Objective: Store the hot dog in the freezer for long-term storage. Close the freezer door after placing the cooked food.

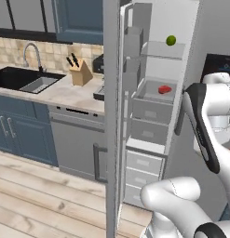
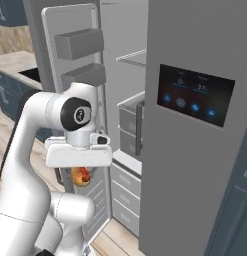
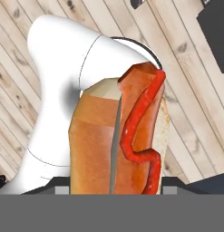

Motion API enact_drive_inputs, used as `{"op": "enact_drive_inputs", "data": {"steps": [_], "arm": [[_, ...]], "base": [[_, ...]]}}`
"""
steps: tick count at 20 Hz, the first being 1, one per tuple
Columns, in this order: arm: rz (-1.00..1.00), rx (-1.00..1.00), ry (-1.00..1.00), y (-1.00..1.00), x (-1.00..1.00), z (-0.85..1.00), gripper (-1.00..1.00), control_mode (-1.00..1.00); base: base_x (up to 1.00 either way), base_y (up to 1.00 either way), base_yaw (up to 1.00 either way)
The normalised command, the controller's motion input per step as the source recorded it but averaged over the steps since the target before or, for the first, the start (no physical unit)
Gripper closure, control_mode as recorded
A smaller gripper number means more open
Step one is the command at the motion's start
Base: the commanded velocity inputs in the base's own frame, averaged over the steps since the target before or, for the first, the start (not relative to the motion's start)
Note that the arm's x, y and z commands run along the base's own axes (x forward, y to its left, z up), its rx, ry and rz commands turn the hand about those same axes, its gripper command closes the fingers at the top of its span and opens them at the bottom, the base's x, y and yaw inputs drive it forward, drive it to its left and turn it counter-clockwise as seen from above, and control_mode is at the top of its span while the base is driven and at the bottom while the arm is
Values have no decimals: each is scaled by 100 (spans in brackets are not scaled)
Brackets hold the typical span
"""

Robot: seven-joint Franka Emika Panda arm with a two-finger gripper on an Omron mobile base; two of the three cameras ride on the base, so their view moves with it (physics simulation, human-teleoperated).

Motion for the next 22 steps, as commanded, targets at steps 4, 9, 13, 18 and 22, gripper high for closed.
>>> {"op": "enact_drive_inputs", "data": {"steps": [4,9,13,18,22], "arm": [[0,0,0,0,0,0,100,100],[0,0,0,0,0,0,100,100],[0,0,0,0,0,0,100,100],[0,0,0,0,0,0,100,100],[0,0,0,0,0,0,100,100]], "base": [[18,0,0],[7,4,0],[4,11,0],[8,27,0],[12,46,-3]]}}
